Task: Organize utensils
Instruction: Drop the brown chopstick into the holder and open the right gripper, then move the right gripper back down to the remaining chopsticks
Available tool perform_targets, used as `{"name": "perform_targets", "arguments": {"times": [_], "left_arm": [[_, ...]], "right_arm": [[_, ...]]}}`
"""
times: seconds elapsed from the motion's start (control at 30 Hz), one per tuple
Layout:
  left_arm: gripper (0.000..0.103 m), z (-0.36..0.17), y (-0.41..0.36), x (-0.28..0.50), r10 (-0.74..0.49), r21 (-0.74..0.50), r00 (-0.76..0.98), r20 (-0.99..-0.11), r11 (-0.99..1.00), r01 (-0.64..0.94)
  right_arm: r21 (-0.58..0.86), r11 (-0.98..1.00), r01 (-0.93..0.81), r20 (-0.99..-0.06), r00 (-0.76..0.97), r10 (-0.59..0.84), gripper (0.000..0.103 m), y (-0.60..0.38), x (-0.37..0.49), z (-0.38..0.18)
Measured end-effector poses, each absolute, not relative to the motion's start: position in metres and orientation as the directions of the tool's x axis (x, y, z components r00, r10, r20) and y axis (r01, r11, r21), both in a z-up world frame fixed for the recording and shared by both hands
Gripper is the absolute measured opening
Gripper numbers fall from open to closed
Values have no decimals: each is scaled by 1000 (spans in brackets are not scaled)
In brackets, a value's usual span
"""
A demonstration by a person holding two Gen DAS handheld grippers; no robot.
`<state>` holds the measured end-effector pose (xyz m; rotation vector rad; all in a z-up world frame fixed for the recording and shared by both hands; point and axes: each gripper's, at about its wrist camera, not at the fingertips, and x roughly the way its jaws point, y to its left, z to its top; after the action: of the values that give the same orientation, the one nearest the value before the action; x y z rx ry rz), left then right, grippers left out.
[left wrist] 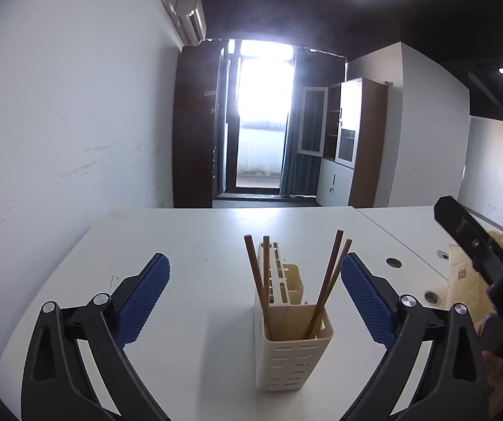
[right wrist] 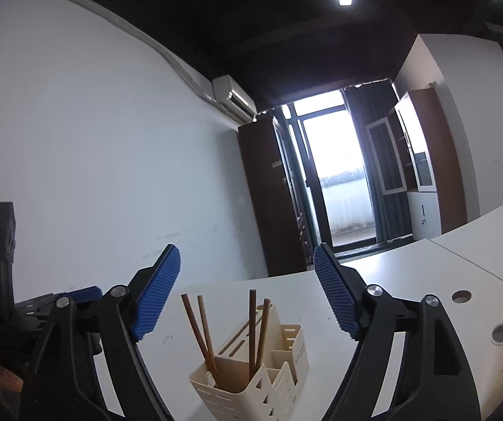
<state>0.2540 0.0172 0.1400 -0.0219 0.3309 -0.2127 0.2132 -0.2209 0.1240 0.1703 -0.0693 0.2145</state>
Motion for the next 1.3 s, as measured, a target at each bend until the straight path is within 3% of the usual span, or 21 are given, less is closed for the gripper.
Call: {"name": "perform_targets", "arguments": {"times": [0.13,0.6,0.87,1.0,1.2,1.3], "left_arm": [[97,123,26,235,-213,-49,905,-369,977,210],[97,-11,19,224,-223,-83,681,-697,969,233],[96,-65,2,228,-230,-77,577,-784,958,277],[91,-80,-4,226,-220,-60,555,-802,955,291],[81,-91,-9,229,-208,-44,533,-820,952,304],[75,-97,-9,232,-212,-54,519,-828,951,303]], "right_arm": [[156,962,-224,5,974,226,88,-229,197,115],[206,963,-173,-396,885,244,89,-240,199,11],[194,958,-211,-609,740,286,89,-223,224,-51],[177,954,-241,-655,695,297,88,-209,230,-69],[127,958,-256,-708,653,268,43,-196,235,-85],[110,955,-275,-724,637,267,37,-189,235,-91]]}}
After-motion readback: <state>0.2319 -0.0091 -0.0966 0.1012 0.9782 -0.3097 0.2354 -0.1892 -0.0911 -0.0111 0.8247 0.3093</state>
